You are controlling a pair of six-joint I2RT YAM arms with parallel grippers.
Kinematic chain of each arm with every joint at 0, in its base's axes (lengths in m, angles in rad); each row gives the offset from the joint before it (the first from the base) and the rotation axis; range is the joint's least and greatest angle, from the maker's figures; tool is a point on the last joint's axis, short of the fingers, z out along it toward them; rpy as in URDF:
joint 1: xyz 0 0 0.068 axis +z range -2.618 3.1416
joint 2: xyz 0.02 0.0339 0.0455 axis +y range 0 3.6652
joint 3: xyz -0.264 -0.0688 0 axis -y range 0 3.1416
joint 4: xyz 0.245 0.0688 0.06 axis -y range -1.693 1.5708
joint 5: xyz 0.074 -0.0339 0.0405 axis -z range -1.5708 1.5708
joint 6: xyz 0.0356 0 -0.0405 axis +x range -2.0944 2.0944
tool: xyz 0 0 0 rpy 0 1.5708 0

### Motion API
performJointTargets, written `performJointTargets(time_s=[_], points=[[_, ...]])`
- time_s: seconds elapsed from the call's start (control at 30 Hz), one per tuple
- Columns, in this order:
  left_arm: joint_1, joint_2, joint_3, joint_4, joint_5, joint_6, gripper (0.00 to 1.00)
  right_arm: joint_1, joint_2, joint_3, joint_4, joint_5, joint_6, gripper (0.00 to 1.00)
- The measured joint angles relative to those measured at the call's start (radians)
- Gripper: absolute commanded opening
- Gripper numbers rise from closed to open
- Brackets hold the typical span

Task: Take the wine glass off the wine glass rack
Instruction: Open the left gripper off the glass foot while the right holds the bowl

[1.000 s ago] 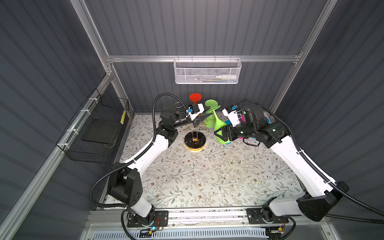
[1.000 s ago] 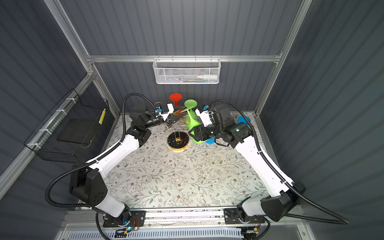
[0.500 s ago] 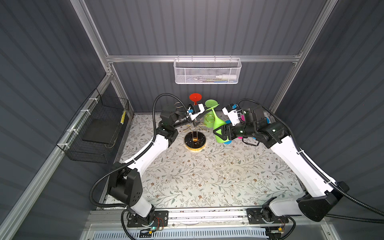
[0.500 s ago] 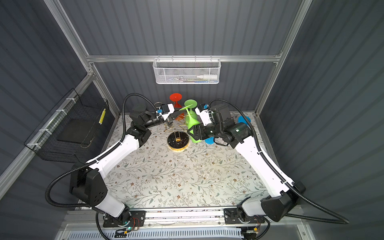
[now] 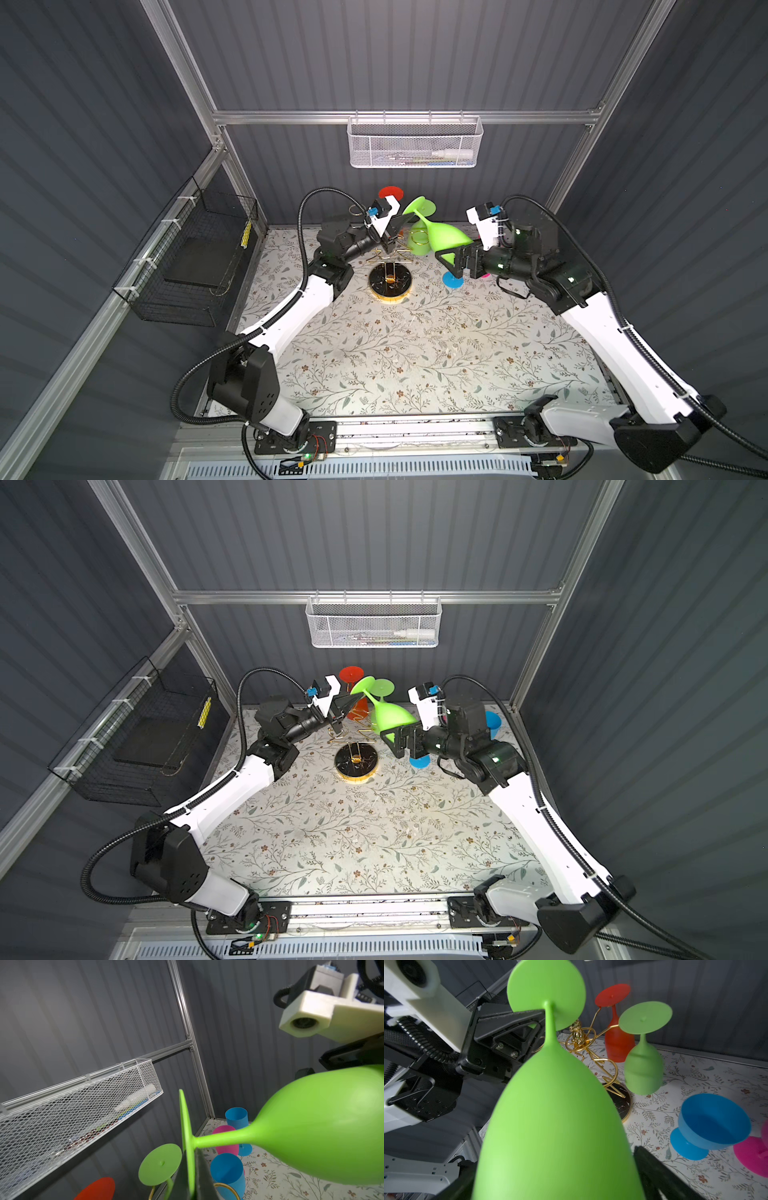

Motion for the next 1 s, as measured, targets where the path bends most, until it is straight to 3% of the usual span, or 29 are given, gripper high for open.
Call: performJointTargets(time_s=[0.23,0.4,0.83,1.0], points=[[-0.008,-0.024,-0.023,-0.035,-0.127,-0.187,0.00,-0.148,-0.198,-0.147,0.145,-0.063,0.086,0.94],[-0.006,-0.031,-0.023,-0.044,-0.148,-0.246,0.00,-0.168,-0.252,-0.185,0.183,-0.058,0.118,0.86],[-0.006,-0.055,-0.036,-0.041,-0.147,-0.270,0.00,-0.145,-0.127,-0.190,0.279,-0.037,0.187,0.73],[-0.006,-0.055,-0.037,-0.040,-0.147,-0.273,0.00,-0.110,-0.064,-0.160,0.303,-0.029,0.195,0.60]])
